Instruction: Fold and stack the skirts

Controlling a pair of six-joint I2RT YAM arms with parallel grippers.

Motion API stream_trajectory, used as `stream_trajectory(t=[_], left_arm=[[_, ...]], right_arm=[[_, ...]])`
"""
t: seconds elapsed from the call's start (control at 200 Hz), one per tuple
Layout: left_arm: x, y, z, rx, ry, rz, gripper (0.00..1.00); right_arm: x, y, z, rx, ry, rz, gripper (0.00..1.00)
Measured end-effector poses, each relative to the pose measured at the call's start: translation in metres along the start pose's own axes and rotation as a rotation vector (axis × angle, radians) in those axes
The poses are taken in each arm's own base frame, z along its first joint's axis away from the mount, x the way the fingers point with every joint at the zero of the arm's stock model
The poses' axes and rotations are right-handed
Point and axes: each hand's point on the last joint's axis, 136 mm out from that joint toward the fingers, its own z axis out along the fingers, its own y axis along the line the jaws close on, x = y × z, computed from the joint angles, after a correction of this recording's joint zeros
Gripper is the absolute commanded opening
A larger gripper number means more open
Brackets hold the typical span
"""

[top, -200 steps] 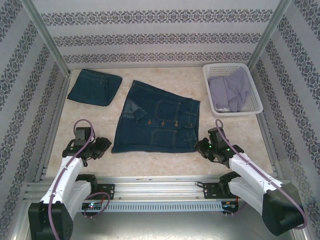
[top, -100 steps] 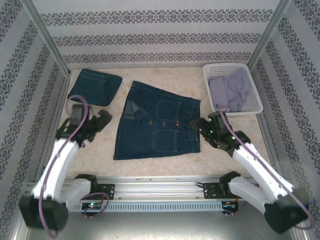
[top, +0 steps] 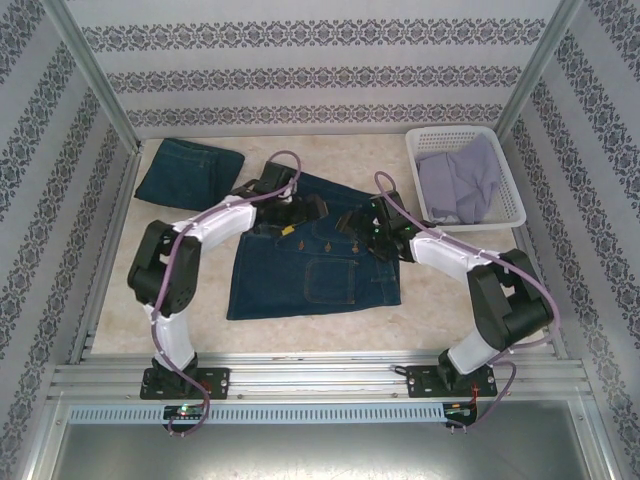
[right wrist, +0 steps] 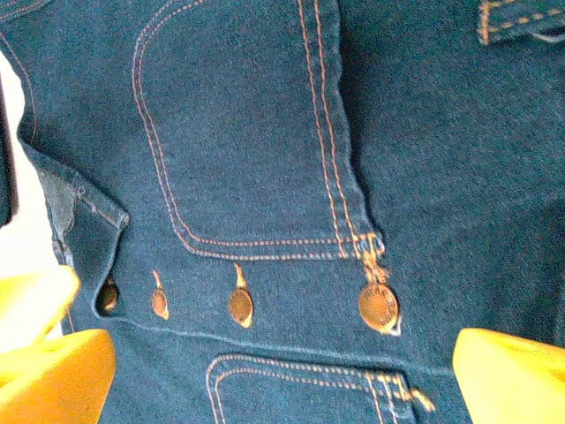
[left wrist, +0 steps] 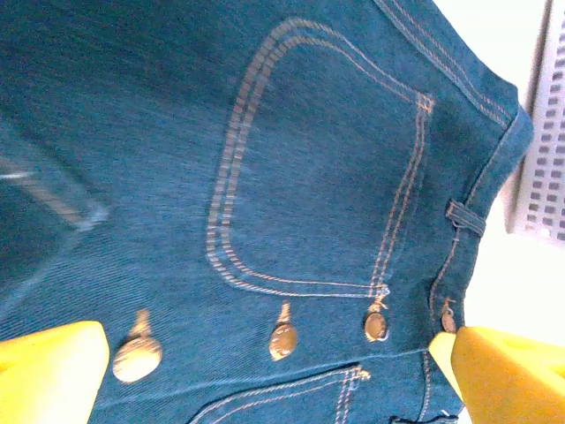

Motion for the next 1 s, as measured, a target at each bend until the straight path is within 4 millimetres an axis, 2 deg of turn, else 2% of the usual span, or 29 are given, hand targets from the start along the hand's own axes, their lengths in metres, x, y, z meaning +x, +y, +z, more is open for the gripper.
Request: stream_trajectory(t=[0.1, 0.215, 0.325, 0.405, 0.535, 0.709, 0.829, 0.934, 0.999], left_arm=[[0.005, 0.001, 0.023, 0.025, 0.029, -0.006, 1.0], [0.004, 0.014, 0.042, -0.002, 0.032, -0.016, 1.0], [-0.005, 0.018, 0.042, -0.03, -0.013, -0.013, 1.0], [-0.007, 0.025, 0.04, -0.053, -0.047, -0.009, 1.0], [-0.012, 0.054, 0.02, -0.129, -0.124, -0.013, 1.0], [-0.043, 0.109, -0.019, -0.247, -0.246, -0.059, 1.0], [-0.06, 0.147, -0.054, -0.331, -0.327, -0.118, 1.0], [-0.069, 0.158, -0.085, -0.355, -0.377, -0.153, 1.0], [-0.073, 0.147, -0.098, -0.326, -0.402, -0.143, 1.0]], right_arm=[[-0.002, -0.003, 0.008, 0.004, -0.007, 0.01, 0.98], [-0.002, -0.009, 0.016, 0.018, -0.008, 0.029, 0.98], [0.005, -0.025, 0.021, 0.051, -0.004, 0.048, 0.98], [0.003, -0.026, 0.02, 0.045, -0.024, 0.059, 0.98], [0.003, -0.031, 0.016, 0.039, -0.057, 0.083, 0.98], [0.002, -0.042, 0.008, 0.047, -0.108, 0.129, 0.98], [0.0, -0.052, -0.001, 0.067, -0.131, 0.155, 0.98], [0.002, -0.059, -0.012, 0.107, -0.132, 0.149, 0.98], [0.001, -0.06, -0.021, 0.143, -0.132, 0.121, 0.98]])
